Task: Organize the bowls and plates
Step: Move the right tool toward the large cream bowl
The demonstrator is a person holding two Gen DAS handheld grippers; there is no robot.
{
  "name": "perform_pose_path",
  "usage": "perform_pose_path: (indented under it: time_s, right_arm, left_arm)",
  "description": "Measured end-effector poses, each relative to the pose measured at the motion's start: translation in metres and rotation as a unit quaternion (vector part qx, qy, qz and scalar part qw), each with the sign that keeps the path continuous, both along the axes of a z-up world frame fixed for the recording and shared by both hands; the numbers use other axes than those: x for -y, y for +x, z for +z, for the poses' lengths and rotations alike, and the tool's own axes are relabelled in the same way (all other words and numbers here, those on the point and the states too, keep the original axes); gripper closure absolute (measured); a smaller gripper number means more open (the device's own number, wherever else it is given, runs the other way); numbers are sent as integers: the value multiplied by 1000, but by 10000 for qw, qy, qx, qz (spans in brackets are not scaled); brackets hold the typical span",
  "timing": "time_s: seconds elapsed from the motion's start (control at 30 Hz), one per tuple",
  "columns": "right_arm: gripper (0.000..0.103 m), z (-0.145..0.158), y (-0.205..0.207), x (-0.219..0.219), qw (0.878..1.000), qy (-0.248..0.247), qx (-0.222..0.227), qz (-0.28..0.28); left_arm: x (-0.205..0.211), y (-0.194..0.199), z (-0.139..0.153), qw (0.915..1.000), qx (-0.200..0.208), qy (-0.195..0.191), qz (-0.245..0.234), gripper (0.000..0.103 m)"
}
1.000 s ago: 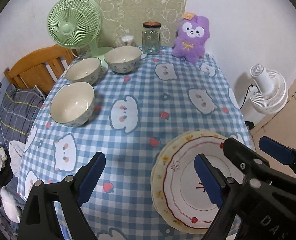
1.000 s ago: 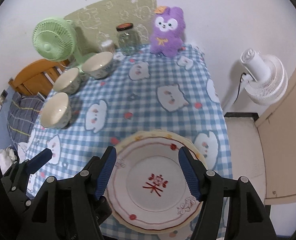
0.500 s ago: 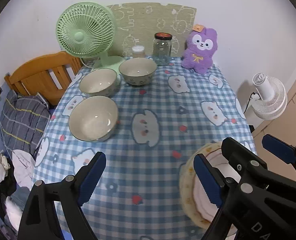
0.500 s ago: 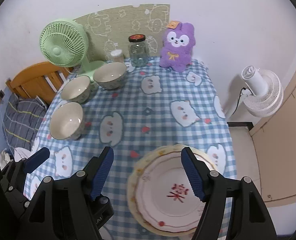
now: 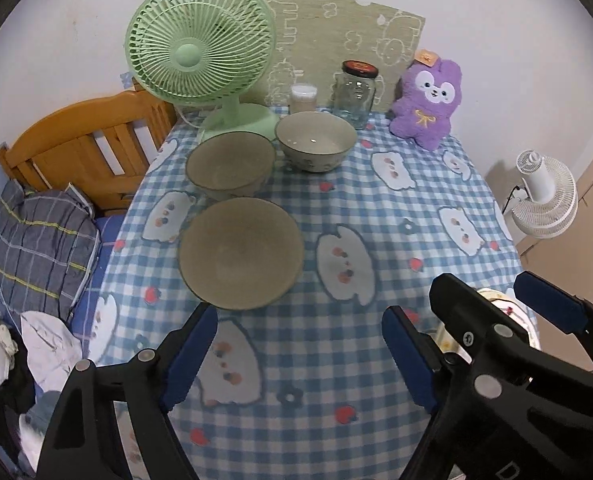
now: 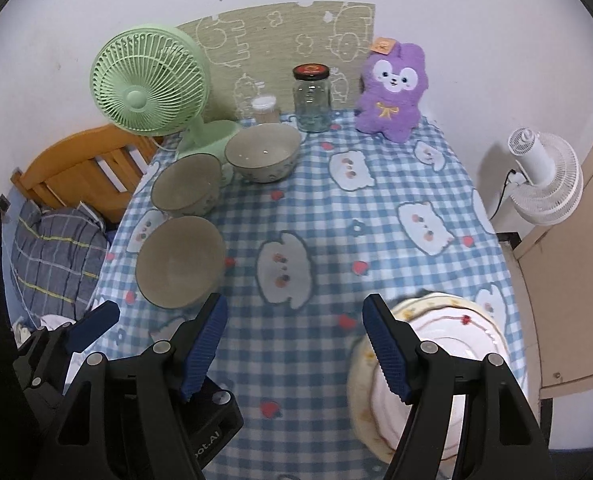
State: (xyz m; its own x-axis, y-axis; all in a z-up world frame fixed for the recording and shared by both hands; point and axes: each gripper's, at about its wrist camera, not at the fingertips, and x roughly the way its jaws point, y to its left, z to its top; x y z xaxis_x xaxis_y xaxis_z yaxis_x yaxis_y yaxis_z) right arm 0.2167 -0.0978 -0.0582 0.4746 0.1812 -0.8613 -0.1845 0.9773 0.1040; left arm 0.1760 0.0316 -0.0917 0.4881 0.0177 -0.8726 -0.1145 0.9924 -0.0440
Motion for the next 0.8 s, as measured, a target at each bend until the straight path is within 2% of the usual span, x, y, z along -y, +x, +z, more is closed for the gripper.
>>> perform_pose_path:
  time_s: [0.37,0.6,0.8]
  right_arm:
    - [30,-20,16,-44,9997,158,-156,-126]
    - [30,-41,36,-64,9990,213,-373,-115]
    - [30,-55,47,-76,9991,202,-359,-109]
  left_arm:
    - [-44,18,-19,9998,-53,186,73,19]
    - [-70,35,-39,9991,-251,202,258,23]
    - [-84,47,-54,9987,-342,186,323,24]
